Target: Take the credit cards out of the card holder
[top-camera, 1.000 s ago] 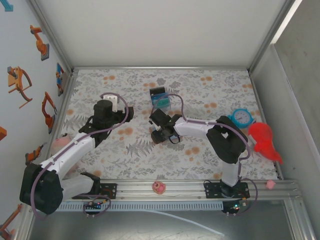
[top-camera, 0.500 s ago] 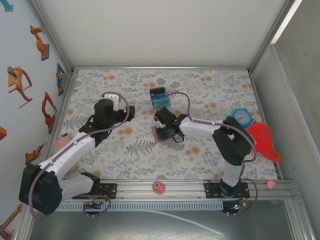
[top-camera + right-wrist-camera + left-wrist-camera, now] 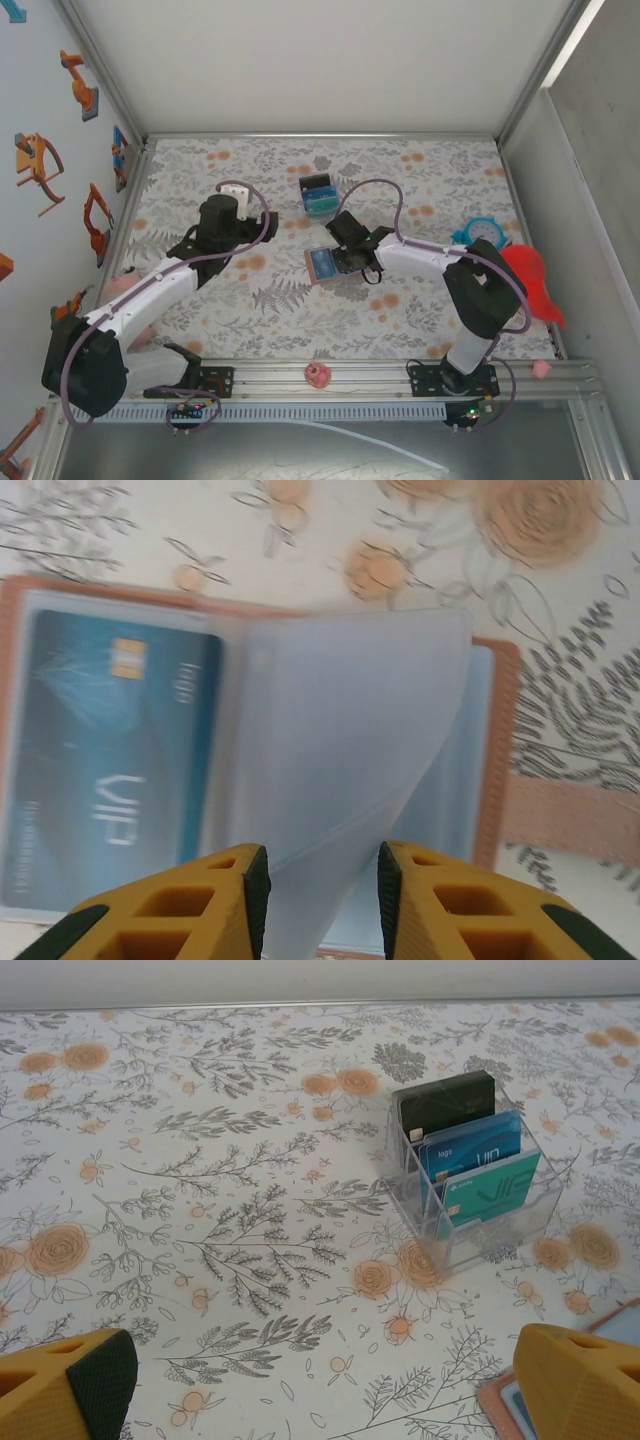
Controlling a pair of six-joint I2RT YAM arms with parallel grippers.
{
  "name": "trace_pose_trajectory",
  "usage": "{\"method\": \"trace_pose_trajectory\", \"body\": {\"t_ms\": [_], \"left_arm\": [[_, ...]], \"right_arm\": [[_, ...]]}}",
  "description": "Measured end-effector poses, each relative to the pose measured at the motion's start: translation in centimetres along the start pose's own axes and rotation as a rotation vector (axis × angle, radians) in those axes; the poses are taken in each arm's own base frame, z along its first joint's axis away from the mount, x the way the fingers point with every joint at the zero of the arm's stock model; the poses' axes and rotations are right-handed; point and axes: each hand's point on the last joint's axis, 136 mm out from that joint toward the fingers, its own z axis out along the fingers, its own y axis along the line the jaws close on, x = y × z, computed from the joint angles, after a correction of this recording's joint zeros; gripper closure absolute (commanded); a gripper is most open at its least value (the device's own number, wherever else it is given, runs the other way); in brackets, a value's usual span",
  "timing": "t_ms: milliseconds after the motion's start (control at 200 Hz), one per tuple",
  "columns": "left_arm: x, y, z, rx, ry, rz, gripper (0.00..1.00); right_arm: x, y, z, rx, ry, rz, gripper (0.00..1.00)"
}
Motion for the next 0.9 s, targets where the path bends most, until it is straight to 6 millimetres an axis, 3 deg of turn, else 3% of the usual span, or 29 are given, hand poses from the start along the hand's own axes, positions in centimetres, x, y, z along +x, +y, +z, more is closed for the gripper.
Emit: {"method": "trace_pose_trajectory", "body": {"t_ms": [180, 406, 601, 751, 896], "left_arm": [[0.7, -1.2, 1.2, 0.016, 0.037, 0.026, 0.03], [4.2, -3.3, 3.7, 0.030, 0.146, 0.088, 0.03], [7.8, -6.4, 5.5, 0.063, 0.233, 0.164, 0.03], [9.8, -8.4, 6.8, 0.084, 0.273, 0.208, 0.03], [11.3, -8.9, 7.6, 0.084, 0.301, 0.227, 0.03]], "right_arm": [[0.5, -1.9, -0.1, 0.026, 0.009, 0.081, 0.66], [0.7, -4.0, -1.3, 0.037, -0.016, 0.189, 0.67], [0.6, -5.5, -2.6, 0.037, -0.049, 0.284, 0.72], [0.0, -5.4, -3.6, -0.011, -0.073, 0.332, 0.74], [0.0, -3.9, -3.7, -0.098, -0.049, 0.346, 0.75]]}}
